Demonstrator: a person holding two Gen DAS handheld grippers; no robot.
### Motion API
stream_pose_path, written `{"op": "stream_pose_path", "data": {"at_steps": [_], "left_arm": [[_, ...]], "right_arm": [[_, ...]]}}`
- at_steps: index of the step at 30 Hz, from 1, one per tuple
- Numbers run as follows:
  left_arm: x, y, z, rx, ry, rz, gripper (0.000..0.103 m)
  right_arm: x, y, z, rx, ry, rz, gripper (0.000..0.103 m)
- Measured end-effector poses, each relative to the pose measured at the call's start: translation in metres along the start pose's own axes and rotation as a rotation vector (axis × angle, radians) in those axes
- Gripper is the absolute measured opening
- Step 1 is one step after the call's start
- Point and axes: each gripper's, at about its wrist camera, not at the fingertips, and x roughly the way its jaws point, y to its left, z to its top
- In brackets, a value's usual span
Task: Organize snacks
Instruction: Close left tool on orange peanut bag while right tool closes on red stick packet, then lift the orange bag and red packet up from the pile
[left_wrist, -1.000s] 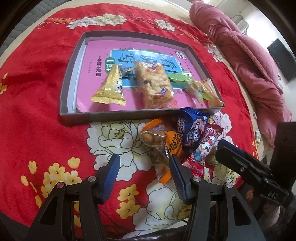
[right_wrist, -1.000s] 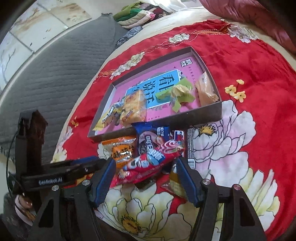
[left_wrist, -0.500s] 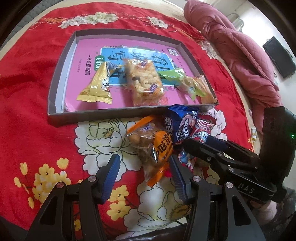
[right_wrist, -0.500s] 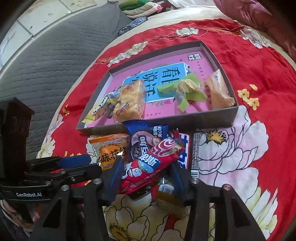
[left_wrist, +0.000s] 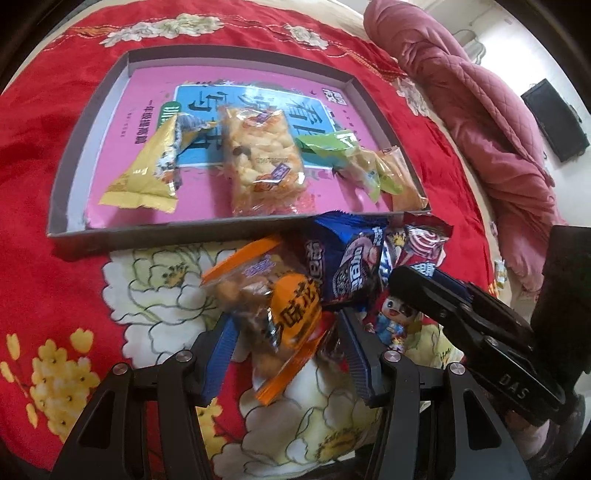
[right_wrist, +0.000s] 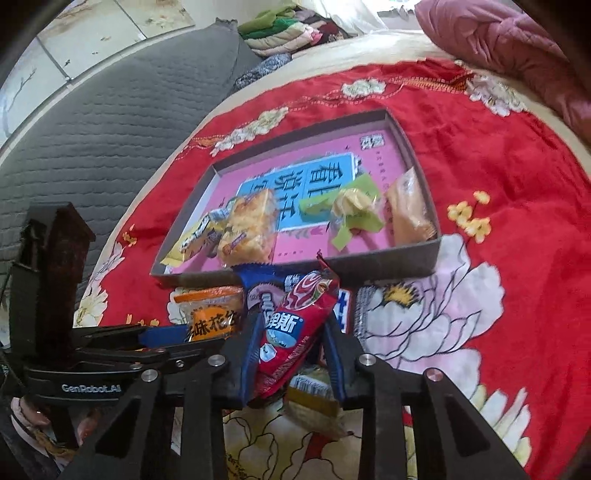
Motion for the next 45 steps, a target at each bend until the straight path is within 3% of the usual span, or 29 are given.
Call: {"op": "stream_pose_path", "data": {"at_steps": [4, 15, 45], "left_arm": [[0.007, -0.001, 0.006, -0.002, -0.012, 0.040, 0.048], [0.016, 0.010, 0.014, -0.037, -0.019, 0.022, 0.046], [-0.045, 0.013, 0.007, -0.016, -0.139, 0.011, 0.045]], "right_arm": [[-0.002, -0.002, 0.002, -0.001, -0.010, -0.002, 0.032], [-0.002, -0.011, 0.005, 0.033, -0.018, 0.004, 0.032], [-0.013, -0.015, 0.009, 0.025, -0.076, 0.033, 0.026]]}}
